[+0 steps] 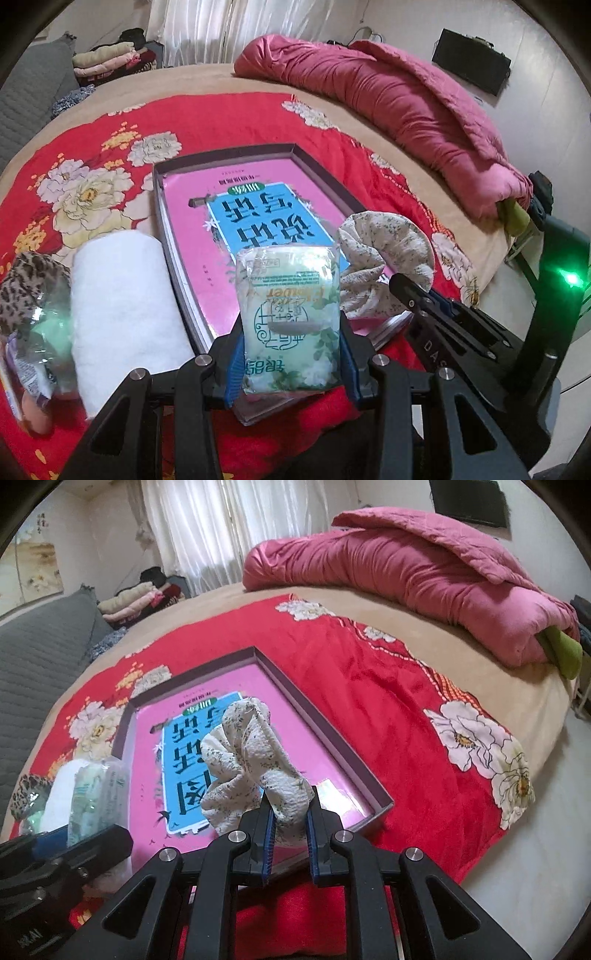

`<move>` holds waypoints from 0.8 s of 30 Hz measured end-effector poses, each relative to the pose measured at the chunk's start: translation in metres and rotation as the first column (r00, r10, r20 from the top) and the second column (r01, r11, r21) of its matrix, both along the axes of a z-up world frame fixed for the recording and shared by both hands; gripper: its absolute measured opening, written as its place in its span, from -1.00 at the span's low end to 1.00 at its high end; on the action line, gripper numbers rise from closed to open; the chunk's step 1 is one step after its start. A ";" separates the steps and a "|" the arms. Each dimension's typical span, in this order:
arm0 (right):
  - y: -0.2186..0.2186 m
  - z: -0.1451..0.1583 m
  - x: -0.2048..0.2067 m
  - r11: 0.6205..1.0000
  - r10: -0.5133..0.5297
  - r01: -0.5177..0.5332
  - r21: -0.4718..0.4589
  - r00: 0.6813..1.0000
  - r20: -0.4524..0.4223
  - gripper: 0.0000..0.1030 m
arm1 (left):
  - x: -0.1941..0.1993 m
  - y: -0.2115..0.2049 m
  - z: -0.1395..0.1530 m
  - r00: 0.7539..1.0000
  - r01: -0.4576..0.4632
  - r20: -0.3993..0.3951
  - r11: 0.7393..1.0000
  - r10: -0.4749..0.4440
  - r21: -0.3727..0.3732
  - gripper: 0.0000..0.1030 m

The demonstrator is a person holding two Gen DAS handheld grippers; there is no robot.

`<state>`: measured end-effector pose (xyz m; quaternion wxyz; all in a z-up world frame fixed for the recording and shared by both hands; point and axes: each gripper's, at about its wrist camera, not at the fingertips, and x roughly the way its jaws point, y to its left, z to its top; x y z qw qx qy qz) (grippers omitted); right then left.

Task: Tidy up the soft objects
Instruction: 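Carry both items to the pink book tray and open the right tool onto it, then lower the green tissue pack onto the pink tray and open the left tool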

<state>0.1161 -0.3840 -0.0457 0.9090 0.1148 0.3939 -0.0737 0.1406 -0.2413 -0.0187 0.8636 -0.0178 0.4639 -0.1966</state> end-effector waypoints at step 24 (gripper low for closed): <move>-0.013 0.001 -0.006 0.996 -0.093 0.093 -0.001 0.996 0.011 -0.06 | 0.011 -0.021 -0.028 0.997 0.032 -0.067 0.996 -0.026 0.083 -0.16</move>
